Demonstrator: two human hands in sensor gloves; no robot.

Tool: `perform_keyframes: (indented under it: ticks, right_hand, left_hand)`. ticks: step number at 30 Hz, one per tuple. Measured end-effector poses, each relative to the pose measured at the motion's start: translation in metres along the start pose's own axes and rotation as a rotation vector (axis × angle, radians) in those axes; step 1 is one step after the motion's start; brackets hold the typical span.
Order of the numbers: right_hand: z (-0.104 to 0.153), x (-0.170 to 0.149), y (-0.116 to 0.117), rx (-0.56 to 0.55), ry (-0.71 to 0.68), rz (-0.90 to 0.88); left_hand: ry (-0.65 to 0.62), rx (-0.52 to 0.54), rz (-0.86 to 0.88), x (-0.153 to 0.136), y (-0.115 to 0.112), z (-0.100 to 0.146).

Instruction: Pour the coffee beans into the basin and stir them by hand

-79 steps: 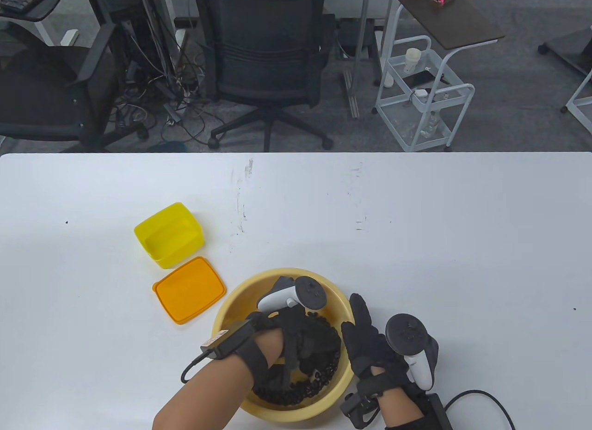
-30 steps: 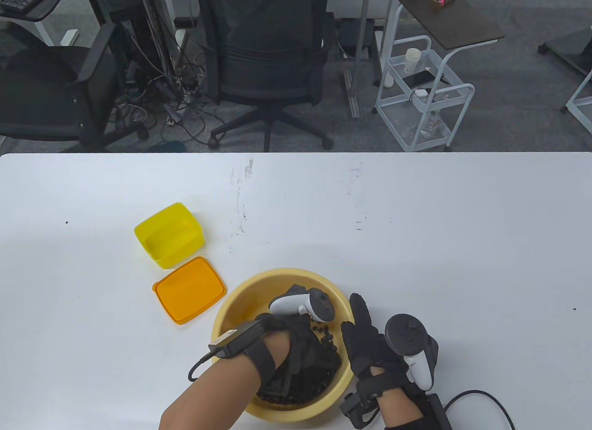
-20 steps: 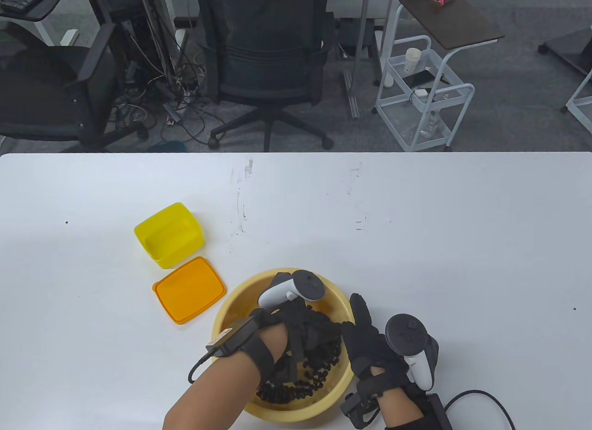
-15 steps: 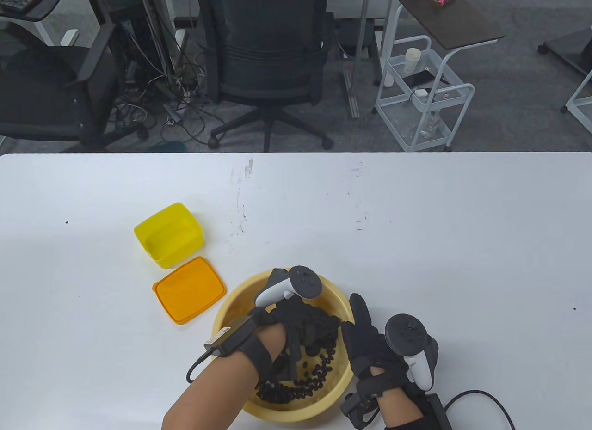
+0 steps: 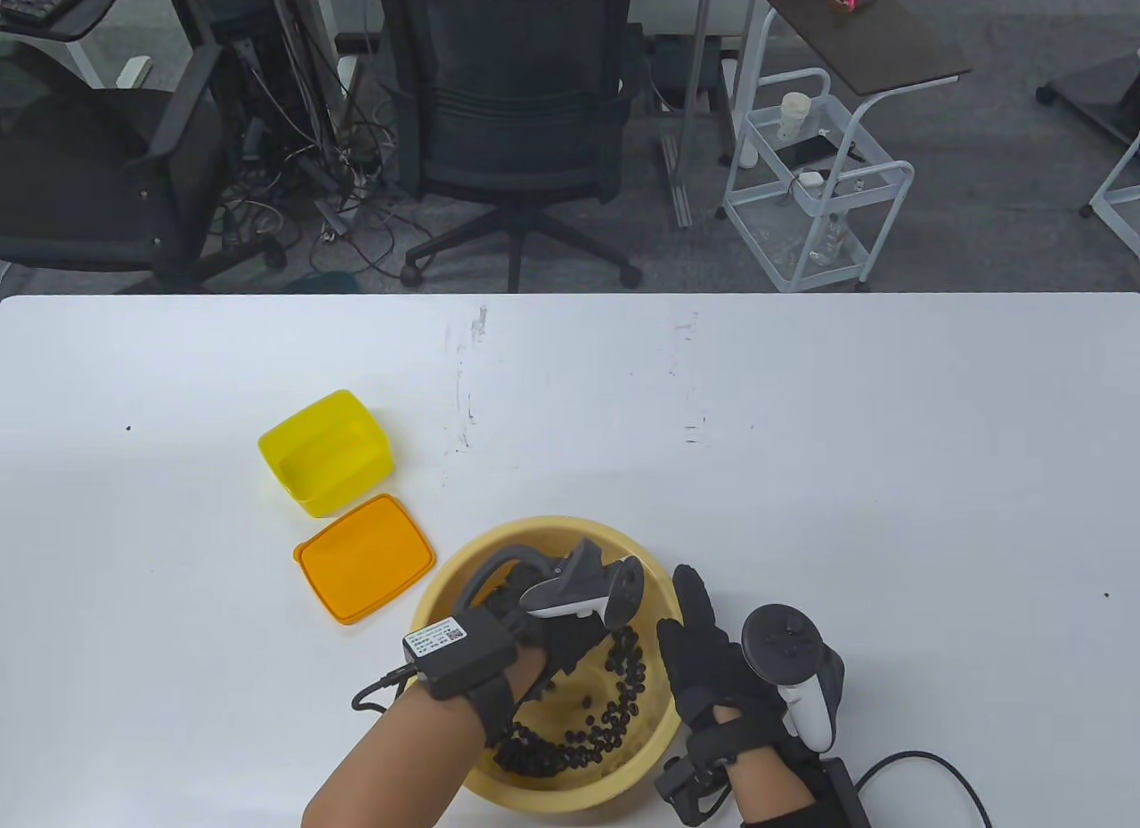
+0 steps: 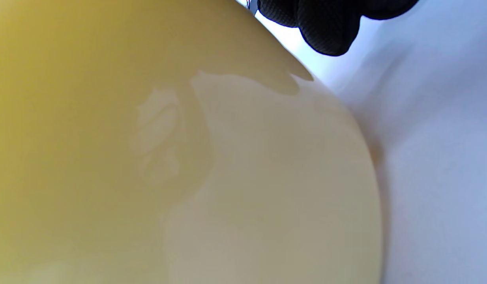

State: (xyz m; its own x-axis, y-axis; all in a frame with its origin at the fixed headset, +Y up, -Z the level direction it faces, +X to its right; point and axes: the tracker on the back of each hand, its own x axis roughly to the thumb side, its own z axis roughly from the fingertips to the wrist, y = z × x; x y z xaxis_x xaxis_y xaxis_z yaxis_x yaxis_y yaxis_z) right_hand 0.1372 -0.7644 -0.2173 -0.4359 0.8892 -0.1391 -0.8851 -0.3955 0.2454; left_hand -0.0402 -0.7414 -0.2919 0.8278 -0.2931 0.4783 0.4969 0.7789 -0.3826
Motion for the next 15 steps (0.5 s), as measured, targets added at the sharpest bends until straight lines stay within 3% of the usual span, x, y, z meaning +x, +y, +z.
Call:
perform_keyframes:
  ticks: [2, 5, 11, 15]
  right_hand:
    - [0.000, 0.000, 0.000, 0.002, -0.002, -0.004]
    - [0.000, 0.000, 0.000, 0.003, -0.001, -0.003]
    - [0.000, 0.000, 0.000, 0.001, 0.000, -0.001]
    - [0.000, 0.000, 0.001, 0.000, 0.000, 0.002]
  left_hand:
    - [0.014, -0.097, -0.023, -0.001, -0.003, -0.001]
    - [0.045, -0.145, -0.015, -0.003, -0.006, 0.000]
    - [0.084, -0.452, -0.057, -0.004, -0.020, -0.007]
    - [-0.036, -0.642, 0.155, 0.000, -0.037, -0.012]
